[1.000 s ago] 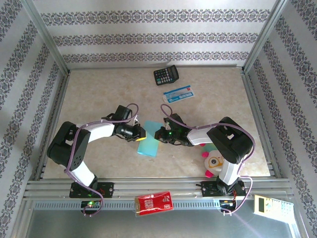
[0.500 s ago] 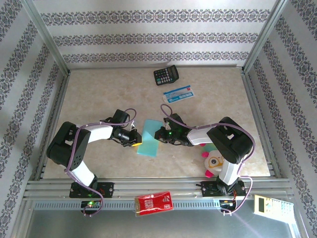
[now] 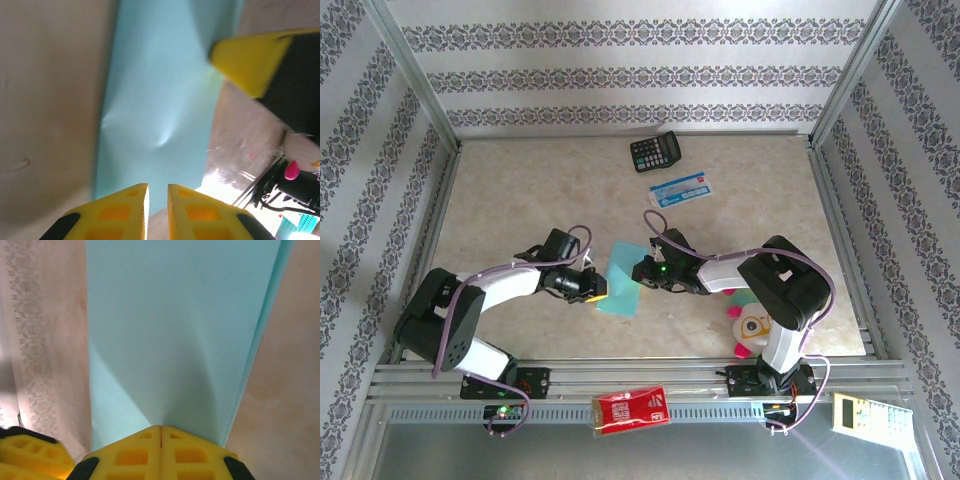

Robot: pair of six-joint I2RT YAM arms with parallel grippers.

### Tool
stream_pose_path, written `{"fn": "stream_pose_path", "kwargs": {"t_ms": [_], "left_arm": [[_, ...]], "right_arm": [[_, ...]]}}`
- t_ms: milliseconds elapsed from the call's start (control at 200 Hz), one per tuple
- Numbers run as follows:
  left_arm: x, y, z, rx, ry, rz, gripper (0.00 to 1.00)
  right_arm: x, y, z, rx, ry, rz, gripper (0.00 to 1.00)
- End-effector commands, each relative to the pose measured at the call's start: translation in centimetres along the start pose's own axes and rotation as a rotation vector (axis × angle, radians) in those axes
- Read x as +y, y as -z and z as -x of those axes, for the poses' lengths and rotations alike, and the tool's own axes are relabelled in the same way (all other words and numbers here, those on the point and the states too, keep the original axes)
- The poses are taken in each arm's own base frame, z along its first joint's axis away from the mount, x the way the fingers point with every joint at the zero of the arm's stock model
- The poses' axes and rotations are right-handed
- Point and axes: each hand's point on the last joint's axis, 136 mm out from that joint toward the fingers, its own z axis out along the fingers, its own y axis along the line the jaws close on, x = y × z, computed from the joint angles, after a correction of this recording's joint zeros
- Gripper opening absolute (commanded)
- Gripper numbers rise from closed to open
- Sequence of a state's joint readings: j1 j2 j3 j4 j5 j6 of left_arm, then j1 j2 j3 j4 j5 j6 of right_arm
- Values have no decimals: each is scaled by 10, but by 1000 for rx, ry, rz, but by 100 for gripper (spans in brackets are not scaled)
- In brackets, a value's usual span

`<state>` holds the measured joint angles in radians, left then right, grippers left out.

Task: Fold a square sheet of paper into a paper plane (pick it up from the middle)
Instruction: First fold the square sheet of paper in half at the center of the table.

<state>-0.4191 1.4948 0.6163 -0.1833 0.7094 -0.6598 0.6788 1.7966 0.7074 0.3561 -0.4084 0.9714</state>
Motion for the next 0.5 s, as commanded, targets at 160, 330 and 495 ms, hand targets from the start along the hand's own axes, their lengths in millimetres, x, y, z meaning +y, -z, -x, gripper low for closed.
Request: {"fn": "stream_pose_path", "kwargs": {"t_ms": [160, 330, 495], "left_arm": [[47, -5, -15, 30, 96, 115, 17], [39, 15, -5, -50, 75, 100, 16], [-8, 28, 20, -120, 13, -48, 17]], "right_arm": [[-103, 9, -39, 88, -88, -365, 0], [-104, 10, -39, 88, -86, -368, 0], [-104, 11, -38, 86, -86, -368, 0]]}}
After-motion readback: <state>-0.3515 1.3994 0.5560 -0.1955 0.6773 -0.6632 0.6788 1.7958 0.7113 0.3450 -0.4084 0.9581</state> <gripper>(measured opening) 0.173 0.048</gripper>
